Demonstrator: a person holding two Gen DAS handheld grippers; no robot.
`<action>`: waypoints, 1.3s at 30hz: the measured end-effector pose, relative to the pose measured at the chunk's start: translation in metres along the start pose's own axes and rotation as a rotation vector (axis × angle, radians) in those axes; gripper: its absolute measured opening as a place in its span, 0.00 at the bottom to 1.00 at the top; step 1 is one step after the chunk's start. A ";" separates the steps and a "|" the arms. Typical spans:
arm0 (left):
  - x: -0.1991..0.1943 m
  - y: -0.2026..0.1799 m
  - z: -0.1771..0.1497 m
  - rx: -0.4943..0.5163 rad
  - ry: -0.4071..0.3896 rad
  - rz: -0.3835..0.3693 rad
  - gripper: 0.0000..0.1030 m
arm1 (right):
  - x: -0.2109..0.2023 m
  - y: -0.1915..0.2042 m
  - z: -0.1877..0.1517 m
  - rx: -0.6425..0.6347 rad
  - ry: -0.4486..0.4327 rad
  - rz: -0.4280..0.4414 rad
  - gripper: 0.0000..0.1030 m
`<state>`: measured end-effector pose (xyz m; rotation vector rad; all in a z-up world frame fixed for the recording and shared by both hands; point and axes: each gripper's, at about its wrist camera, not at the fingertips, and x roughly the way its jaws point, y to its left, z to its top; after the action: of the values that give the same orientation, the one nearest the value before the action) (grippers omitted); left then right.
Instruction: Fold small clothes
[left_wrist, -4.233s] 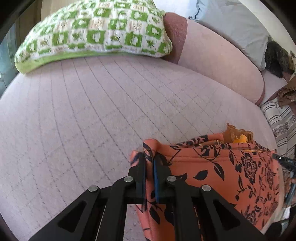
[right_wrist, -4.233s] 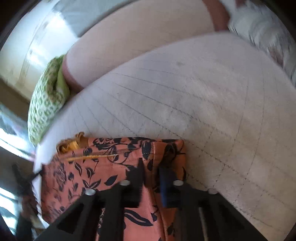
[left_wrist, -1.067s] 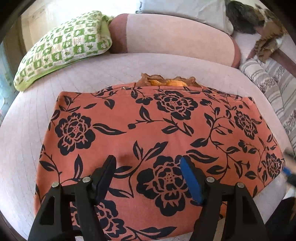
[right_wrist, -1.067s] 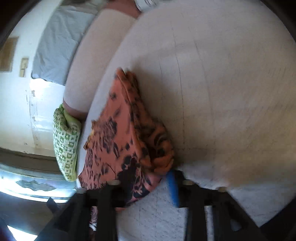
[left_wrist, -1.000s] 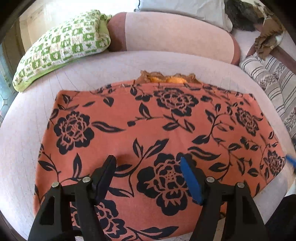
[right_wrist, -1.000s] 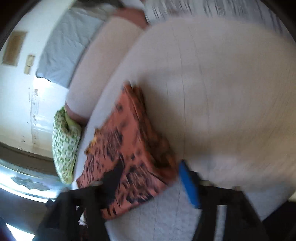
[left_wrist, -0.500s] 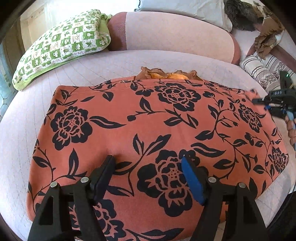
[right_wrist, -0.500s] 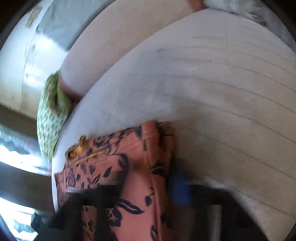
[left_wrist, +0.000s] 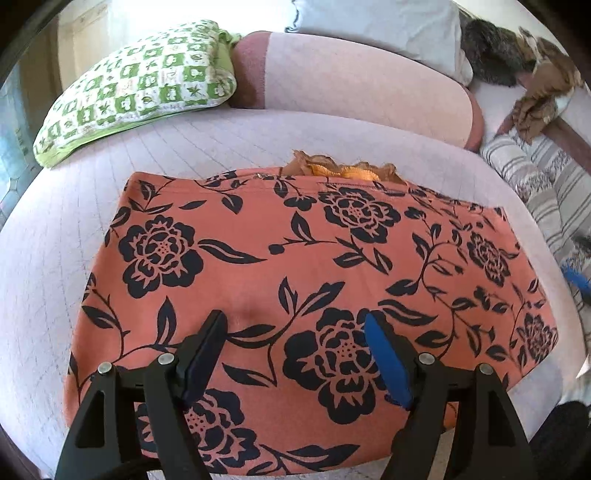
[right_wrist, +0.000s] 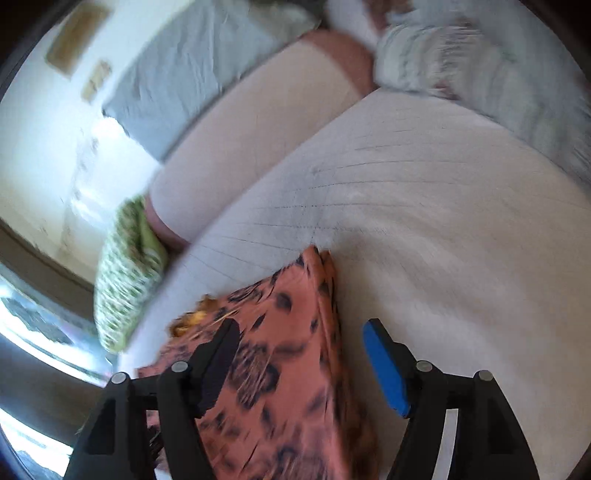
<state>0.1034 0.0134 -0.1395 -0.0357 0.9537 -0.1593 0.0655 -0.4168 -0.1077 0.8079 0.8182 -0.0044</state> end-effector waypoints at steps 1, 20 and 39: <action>0.000 0.000 0.000 -0.011 -0.002 -0.002 0.75 | -0.011 -0.004 -0.017 0.048 -0.002 0.011 0.71; 0.008 -0.012 -0.002 -0.011 0.005 0.022 0.75 | 0.043 -0.023 -0.081 0.286 0.077 0.041 0.63; 0.026 -0.023 -0.008 0.103 0.010 0.035 0.80 | 0.055 0.026 -0.069 0.022 0.074 -0.108 0.12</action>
<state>0.1084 -0.0132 -0.1625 0.0768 0.9542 -0.1766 0.0666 -0.3380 -0.1551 0.7880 0.9325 -0.0796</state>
